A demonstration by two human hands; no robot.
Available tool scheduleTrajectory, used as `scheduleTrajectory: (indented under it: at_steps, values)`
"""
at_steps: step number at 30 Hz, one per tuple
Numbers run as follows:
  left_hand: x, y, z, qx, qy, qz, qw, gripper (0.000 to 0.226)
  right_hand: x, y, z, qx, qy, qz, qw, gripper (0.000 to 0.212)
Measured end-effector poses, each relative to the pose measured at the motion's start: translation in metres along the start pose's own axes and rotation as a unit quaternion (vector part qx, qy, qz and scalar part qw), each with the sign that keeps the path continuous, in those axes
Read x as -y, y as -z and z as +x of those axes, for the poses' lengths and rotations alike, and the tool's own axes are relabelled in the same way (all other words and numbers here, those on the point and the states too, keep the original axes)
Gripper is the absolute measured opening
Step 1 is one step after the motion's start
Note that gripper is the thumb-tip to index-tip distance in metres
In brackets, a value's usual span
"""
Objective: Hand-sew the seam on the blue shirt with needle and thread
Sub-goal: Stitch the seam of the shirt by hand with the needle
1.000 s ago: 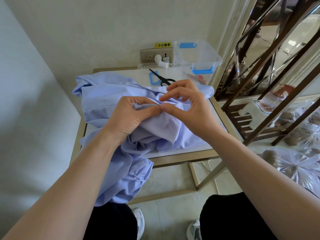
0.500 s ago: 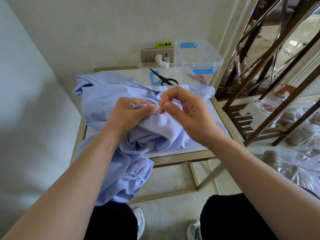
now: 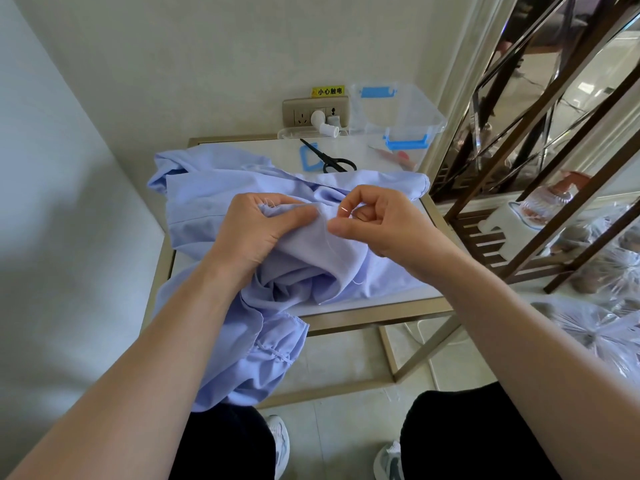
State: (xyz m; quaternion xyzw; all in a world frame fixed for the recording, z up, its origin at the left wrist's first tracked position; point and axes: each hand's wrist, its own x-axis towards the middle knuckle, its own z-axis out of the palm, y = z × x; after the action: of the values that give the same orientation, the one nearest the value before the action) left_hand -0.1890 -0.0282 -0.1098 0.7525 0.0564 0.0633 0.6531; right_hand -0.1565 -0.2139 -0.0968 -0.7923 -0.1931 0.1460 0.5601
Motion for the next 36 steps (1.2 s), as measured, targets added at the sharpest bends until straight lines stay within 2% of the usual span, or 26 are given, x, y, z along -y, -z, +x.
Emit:
scheduleTrajectory:
  at_steps: [3,7,9,14,16,18,19,23,28,30,32,36]
  values:
    - [-0.001,-0.001,-0.001,-0.001,-0.014,0.013,1.000,0.018,-0.006,-0.010,0.002,-0.050,0.030,-0.062,0.996,0.022]
    - [-0.001,0.000,-0.001,0.003,-0.018,0.019,1.000,0.025,-0.012,-0.015,0.005,-0.066,0.046,-0.081,0.993,0.016]
    - [-0.001,0.000,-0.001,0.002,-0.015,0.020,1.000,0.024,-0.010,-0.011,0.005,-0.036,0.046,-0.069,0.996,0.015]
    - [0.000,0.002,0.001,0.001,-0.010,0.014,1.000,0.015,-0.003,0.001,0.000,0.108,0.009,-0.072,0.991,0.010]
    - [0.001,0.002,0.001,0.004,-0.012,0.012,1.000,0.015,-0.004,0.004,0.001,0.121,-0.003,-0.083,0.989,0.008]
    - [0.000,0.002,0.000,0.006,-0.013,0.007,1.000,0.015,-0.004,0.008,0.001,0.097,-0.008,-0.090,0.991,0.005]
    - [0.000,0.003,-0.001,0.008,-0.013,0.008,1.000,0.013,-0.003,0.010,0.002,0.080,-0.013,-0.075,0.994,0.004]
    - [-0.002,0.003,-0.003,0.020,-0.011,0.010,1.000,0.008,-0.005,0.016,0.006,0.005,-0.002,0.053,0.999,0.021]
    - [-0.002,0.003,-0.003,0.022,-0.015,0.014,1.000,0.010,-0.005,0.015,0.006,-0.039,0.024,0.089,0.995,0.003]
    - [-0.001,0.004,-0.003,0.027,-0.012,0.011,1.000,0.009,-0.004,0.013,0.006,-0.052,0.021,0.100,0.993,0.006]
    - [-0.001,0.005,-0.003,0.037,-0.011,0.014,0.999,0.009,-0.003,0.010,0.007,-0.034,0.012,0.114,0.993,0.008]
    - [0.001,0.006,-0.004,0.057,-0.014,0.018,0.998,0.006,-0.002,0.005,0.006,0.059,-0.019,0.158,0.985,0.014]
